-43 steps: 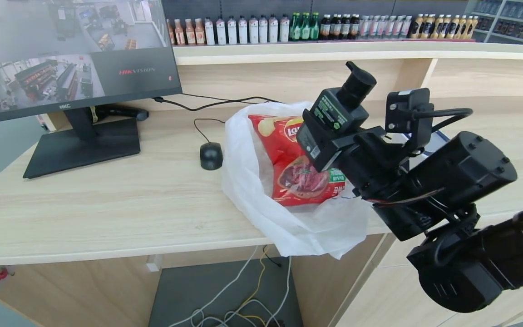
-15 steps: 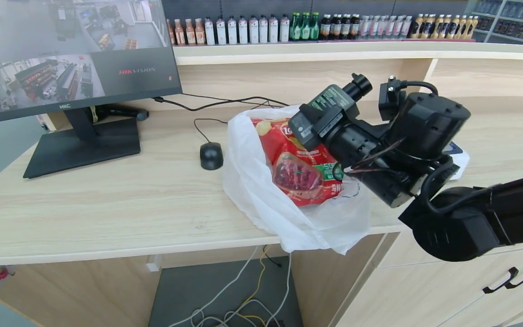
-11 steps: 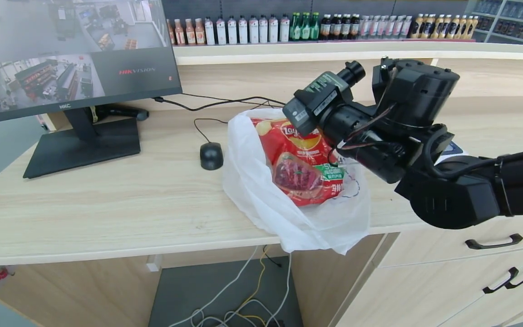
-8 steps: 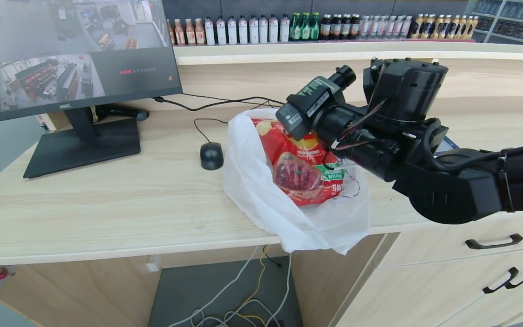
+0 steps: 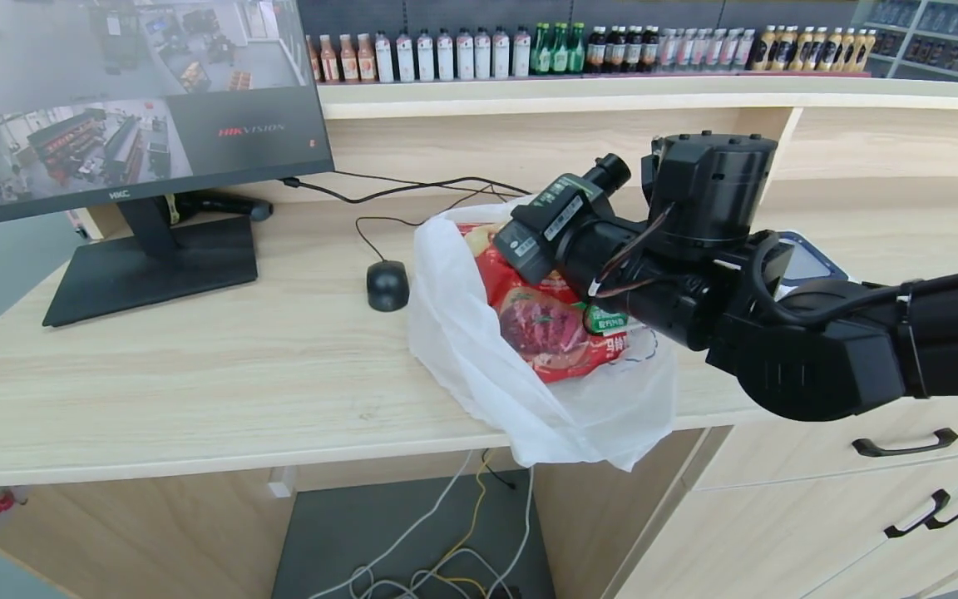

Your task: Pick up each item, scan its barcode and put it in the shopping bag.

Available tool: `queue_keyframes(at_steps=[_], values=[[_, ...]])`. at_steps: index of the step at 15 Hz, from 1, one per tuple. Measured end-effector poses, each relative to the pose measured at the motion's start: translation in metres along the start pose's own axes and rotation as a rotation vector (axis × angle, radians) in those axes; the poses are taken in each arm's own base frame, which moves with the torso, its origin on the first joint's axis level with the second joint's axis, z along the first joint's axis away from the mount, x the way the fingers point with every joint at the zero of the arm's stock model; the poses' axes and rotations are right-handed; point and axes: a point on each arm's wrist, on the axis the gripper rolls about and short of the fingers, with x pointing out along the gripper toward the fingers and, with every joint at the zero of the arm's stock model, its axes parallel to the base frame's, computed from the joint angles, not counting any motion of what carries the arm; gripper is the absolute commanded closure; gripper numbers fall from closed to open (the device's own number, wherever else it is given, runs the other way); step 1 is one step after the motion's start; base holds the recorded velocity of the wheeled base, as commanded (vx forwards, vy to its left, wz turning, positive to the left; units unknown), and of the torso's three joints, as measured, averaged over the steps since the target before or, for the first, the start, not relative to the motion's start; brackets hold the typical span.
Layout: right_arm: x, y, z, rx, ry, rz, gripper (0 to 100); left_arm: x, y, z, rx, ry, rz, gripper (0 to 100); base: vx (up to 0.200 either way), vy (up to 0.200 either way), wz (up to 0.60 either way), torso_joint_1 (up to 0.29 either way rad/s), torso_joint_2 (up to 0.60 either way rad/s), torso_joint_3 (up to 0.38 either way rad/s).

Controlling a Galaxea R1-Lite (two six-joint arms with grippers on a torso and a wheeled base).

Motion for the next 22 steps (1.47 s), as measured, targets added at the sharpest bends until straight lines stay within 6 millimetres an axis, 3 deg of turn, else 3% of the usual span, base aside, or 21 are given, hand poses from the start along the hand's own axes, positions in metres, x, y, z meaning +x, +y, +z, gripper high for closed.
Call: queue_keyframes(at_steps=[13,18,22], values=[[0.006,-0.014,-0.002,-0.069,0.006,-0.038,100,0.0,0.0,0.0,0.0,0.0,0.0,0,0.0,0.0,0.0,0.0,0.0,0.0],[0.007,0.024,0.017,-0.018,-0.016,0.026,100,0.0,0.0,0.0,0.0,0.0,0.0,0,0.0,0.0,0.0,0.0,0.0,0.0],[0.005,0.031,0.008,0.005,0.013,0.032,100,0.0,0.0,0.0,0.0,0.0,0.0,0,0.0,0.0,0.0,0.0,0.0,0.0]])
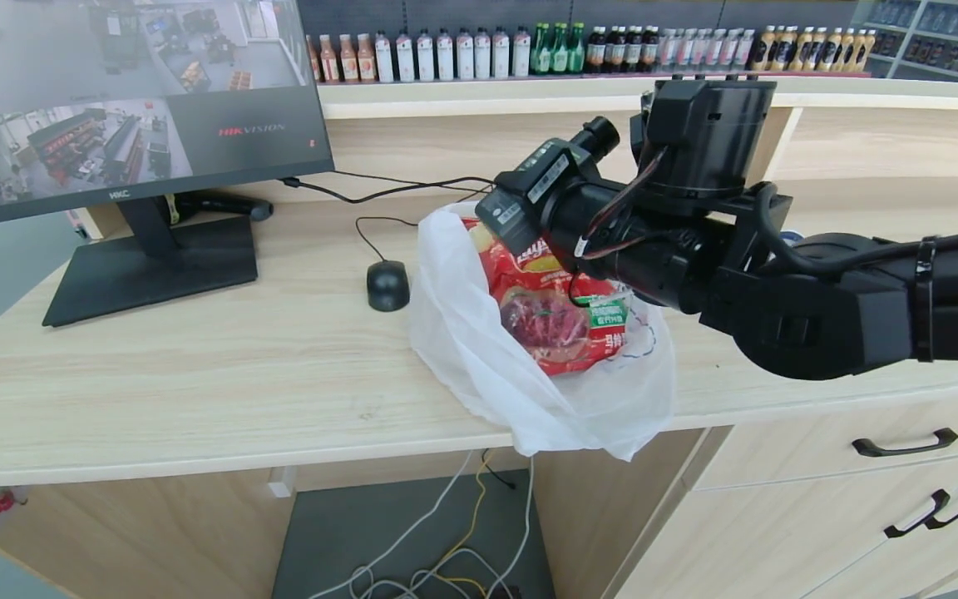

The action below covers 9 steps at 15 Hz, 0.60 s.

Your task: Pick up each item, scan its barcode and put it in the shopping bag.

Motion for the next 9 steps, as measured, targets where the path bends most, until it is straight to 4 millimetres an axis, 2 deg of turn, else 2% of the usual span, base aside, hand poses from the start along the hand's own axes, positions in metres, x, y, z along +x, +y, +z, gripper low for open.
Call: queue_keyframes(at_steps=[9], values=[[-0.006,-0.027,-0.03,0.014,0.053,-0.113,100,0.0,0.0,0.0,0.0,0.0,0.0,0,0.0,0.0,0.0,0.0,0.0,0.0]])
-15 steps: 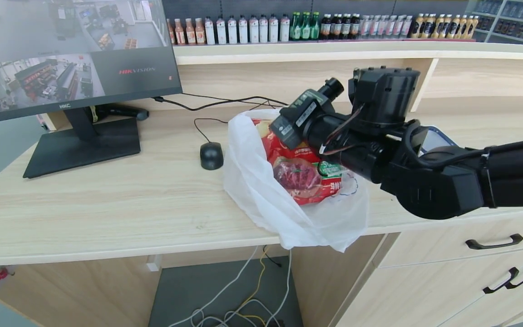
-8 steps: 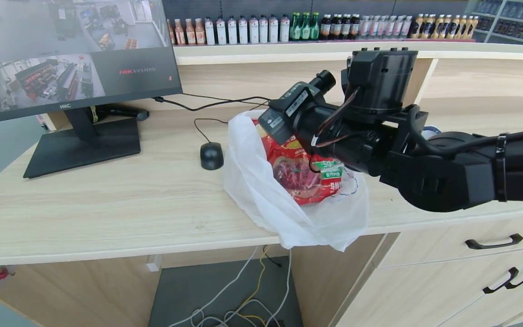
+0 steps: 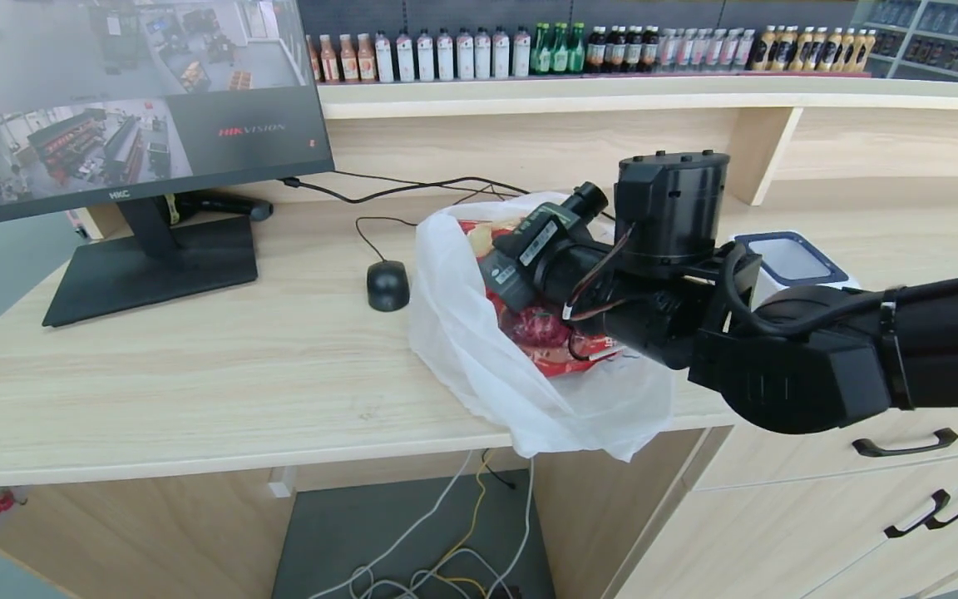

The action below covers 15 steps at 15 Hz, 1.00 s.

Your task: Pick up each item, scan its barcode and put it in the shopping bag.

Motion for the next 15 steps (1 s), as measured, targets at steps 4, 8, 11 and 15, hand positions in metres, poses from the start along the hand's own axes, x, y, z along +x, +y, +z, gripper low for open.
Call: queue_keyframes(at_steps=[4,8,11,15], values=[[0.0002,-0.0034,-0.0001,-0.002,0.001,-0.011,0,0.0,0.0,0.0,0.0,0.0,0.0,0,0.0,0.0,0.0,0.0,0.0,0.0],[-0.001,-0.0025,0.0012,0.0,-0.017,-0.014,0,0.0,0.0,0.0,0.0,0.0,0.001,0,0.0,0.0,0.0,0.0,0.0,0.0],[-0.0017,-0.0034,0.0014,0.0,-0.027,-0.028,0,0.0,0.0,0.0,0.0,0.0,0.001,0,0.0,0.0,0.0,0.0,0.0,0.0],[-0.0032,-0.0023,0.0028,0.001,-0.029,-0.027,0,0.0,0.0,0.0,0.0,0.0,0.0,0,0.0,0.0,0.0,0.0,0.0,0.0]])
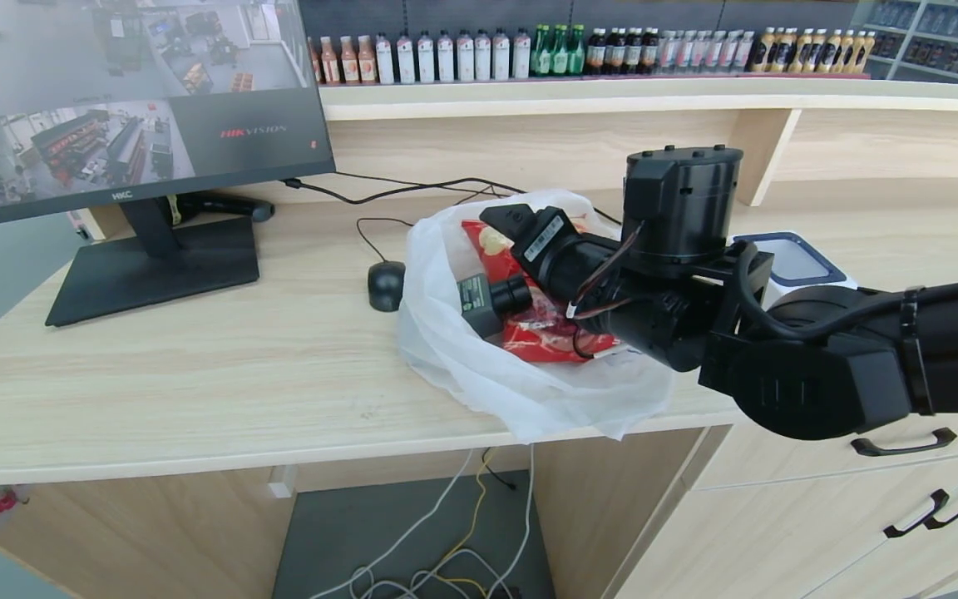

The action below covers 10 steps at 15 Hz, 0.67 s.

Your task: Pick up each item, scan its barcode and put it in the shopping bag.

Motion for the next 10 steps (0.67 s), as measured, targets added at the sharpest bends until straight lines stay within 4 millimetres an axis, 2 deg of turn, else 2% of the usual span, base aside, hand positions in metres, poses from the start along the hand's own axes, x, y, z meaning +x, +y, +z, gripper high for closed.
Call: queue_keyframes(at_steps=[5,10], values=[[-0.008,0.008,0.001,-0.003,0.001,0.016,0,0.0,0.0,0.0,0.0,0.0,0.0,0,0.0,0.0,0.0,0.0,0.0,0.0],[-0.031,0.03,0.013,-0.111,-0.035,0.081,0,0.0,0.0,0.0,0.0,0.0,0.0,0,0.0,0.0,0.0,0.0,0.0,0.0]])
